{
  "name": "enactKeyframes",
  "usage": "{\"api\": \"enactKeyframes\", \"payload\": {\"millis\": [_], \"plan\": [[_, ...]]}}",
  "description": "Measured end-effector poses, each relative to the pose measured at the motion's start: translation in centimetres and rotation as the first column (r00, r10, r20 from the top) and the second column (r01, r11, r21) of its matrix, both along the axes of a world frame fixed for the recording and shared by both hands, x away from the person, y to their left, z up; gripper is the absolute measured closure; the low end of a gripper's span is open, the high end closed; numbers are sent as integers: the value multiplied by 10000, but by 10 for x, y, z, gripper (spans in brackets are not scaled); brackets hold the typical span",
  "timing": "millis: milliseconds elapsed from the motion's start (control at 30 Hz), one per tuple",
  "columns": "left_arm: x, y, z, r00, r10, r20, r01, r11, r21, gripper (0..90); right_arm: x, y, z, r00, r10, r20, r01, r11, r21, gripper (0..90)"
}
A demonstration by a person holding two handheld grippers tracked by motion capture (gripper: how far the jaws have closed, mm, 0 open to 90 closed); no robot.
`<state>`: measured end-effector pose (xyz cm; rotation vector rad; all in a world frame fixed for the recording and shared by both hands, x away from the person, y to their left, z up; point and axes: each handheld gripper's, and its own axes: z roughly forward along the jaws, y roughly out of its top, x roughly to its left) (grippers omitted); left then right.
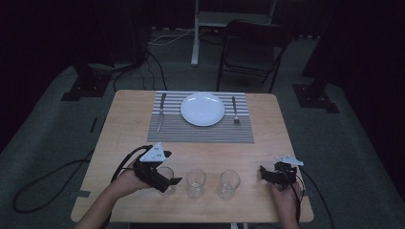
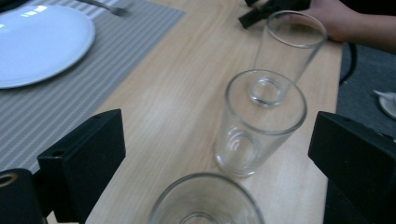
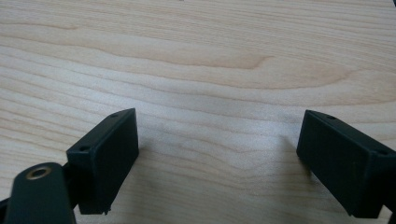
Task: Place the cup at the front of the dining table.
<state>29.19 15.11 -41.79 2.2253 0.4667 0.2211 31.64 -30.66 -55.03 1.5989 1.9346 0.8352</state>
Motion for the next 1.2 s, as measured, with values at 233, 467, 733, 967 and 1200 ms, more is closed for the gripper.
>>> {"api": "enactKeyframes", "payload": {"millis": [233, 467, 733, 967, 1200], "plan": [[0, -19, 1, 9990, -346, -271, 358, 9982, 471, 44, 0, 0, 0, 10000, 0, -2, 0, 10000, 2, 124], [1, -34, -1, 9982, -551, -257, 574, 9933, 1005, 43, 0, 0, 0, 10000, 0, -2, 0, 10000, 2, 125], [-3, -52, -1, 9943, -991, -398, 1041, 9824, 1553, 44, 0, 0, 0, 10000, -1, 1, 1, 10000, 4, 124], [-3, -67, -3, 9908, -1220, -589, 1326, 9622, 2379, 44, 0, 0, 0, 10000, 1, 0, -1, 10000, 2, 124], [1, -80, -8, 9892, -1121, -946, 1368, 9376, 3196, 63, 0, 0, 0, 10000, 1, 1, -1, 10000, 3, 125]]}}
